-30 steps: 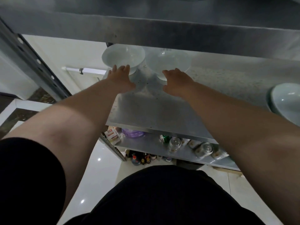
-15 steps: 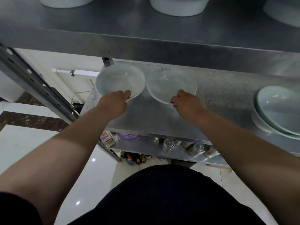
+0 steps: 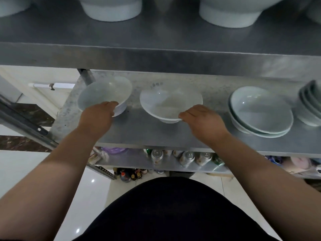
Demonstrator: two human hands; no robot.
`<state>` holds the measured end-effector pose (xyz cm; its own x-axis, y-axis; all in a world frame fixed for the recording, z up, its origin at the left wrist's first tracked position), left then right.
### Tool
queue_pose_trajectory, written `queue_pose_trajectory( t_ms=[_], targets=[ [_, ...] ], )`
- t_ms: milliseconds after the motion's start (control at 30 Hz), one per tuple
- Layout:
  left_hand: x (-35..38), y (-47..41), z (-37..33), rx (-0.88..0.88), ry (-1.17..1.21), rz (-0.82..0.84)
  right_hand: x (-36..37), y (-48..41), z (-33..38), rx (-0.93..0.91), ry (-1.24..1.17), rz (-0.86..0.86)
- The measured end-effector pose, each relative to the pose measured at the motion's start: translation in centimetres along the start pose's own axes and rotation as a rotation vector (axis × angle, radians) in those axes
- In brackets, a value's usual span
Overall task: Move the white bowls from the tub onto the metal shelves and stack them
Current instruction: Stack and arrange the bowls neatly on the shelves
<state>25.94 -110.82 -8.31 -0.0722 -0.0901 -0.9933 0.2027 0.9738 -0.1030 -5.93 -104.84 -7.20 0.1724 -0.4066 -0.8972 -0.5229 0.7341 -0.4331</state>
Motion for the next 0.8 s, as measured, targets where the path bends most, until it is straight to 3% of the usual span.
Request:
queue_pose_trajectory(
  t_ms=[233, 567, 800],
  targets=[
    [-3.6, -3.3, -13.9, 0.157, 0.046, -0.195, -7.7, 9.0, -9.6, 0.068, 0.158, -0.237],
    [-6.2, -3.4, -34.3, 0.413, 0.104, -0.299, -9.0, 19.8, -18.2, 0.198, 0.175, -0.141],
    [-4.9, -3.6, -42.3, 0.527, 0.022, -0.174, -6.7, 20.0, -19.6, 0.169, 0.055, -0.057]
  ],
)
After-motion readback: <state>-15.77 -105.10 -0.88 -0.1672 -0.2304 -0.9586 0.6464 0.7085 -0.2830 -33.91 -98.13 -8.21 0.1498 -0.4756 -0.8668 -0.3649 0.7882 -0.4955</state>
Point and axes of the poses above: each hand's wrist, its own y-axis away from the middle knuckle, its own x-axis out of the palm, z = x × y, the point moved 4 cm from there along -y, towards the middle knuckle
